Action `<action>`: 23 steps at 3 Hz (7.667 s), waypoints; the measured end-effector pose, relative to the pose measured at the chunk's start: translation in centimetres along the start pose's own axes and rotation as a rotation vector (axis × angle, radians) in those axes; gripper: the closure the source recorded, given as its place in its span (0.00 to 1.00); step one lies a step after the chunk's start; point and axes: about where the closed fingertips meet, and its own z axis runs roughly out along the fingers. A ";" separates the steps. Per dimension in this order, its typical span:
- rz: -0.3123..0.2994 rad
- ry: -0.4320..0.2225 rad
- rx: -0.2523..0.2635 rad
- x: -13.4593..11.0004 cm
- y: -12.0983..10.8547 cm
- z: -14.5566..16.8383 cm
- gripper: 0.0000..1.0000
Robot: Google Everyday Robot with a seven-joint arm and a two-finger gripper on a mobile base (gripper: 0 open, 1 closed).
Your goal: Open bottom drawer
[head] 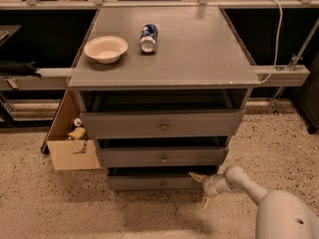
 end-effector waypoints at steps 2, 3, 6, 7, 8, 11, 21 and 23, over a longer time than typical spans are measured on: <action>0.026 0.050 -0.001 -1.8 -2.9 0.8 0.00; 0.015 0.083 -0.013 -0.4 -3.0 1.9 0.00; 0.007 0.118 -0.045 2.2 -2.9 4.3 0.39; 0.007 0.117 -0.045 1.9 -3.0 4.0 0.63; 0.007 0.117 -0.045 1.6 -3.2 3.5 0.85; 0.007 0.117 -0.045 1.5 -3.3 3.4 0.49; 0.075 0.134 -0.149 -4.5 3.1 1.5 0.88; 0.085 0.079 -0.181 -6.4 5.9 1.9 1.00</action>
Offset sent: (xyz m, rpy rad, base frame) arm 0.0295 0.0404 0.0232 -0.0833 0.0234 -0.0427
